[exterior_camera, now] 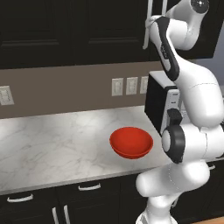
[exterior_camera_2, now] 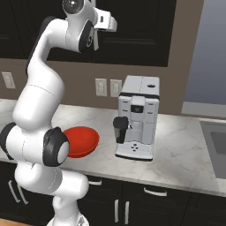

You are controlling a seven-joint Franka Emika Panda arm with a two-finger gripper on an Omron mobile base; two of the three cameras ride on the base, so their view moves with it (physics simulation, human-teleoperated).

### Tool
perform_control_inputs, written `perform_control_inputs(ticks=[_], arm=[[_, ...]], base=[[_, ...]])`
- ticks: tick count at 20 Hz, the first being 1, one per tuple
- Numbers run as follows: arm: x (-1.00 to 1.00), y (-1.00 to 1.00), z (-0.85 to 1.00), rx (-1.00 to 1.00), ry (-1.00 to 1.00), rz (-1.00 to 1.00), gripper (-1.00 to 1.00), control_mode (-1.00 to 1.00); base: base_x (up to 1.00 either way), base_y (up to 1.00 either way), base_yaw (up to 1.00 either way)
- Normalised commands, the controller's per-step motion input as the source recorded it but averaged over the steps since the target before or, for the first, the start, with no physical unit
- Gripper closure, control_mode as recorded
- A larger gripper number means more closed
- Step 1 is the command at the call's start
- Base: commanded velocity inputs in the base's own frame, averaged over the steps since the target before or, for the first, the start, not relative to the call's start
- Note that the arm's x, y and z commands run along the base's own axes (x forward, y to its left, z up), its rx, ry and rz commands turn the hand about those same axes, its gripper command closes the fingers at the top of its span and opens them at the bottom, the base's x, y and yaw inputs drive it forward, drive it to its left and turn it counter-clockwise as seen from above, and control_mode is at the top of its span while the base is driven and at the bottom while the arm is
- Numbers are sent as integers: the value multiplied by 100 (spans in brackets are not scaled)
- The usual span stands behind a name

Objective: Open the cabinet and setup a tea strainer by placing it in the bowl upright.

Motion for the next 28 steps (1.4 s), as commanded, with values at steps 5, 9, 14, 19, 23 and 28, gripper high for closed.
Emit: perform_control_inputs(ticks=[5,9,14,19,23,28], arm=[[1,-21,-11,-13,-2,0,100,-100],[2,-34,-1,-2,0,0,100,-100],[7,-28,-3,0,3,0,100,-100],[-5,-28,0,5,0,0,100,-100],[-57,-39,0,9,-1,1,100,-100],[-91,-56,0,12,-5,5,100,-100]], base=[[0,0,0],[0,0,0],[0,0,0],[0,0,0],[0,0,0],[0,0,0]])
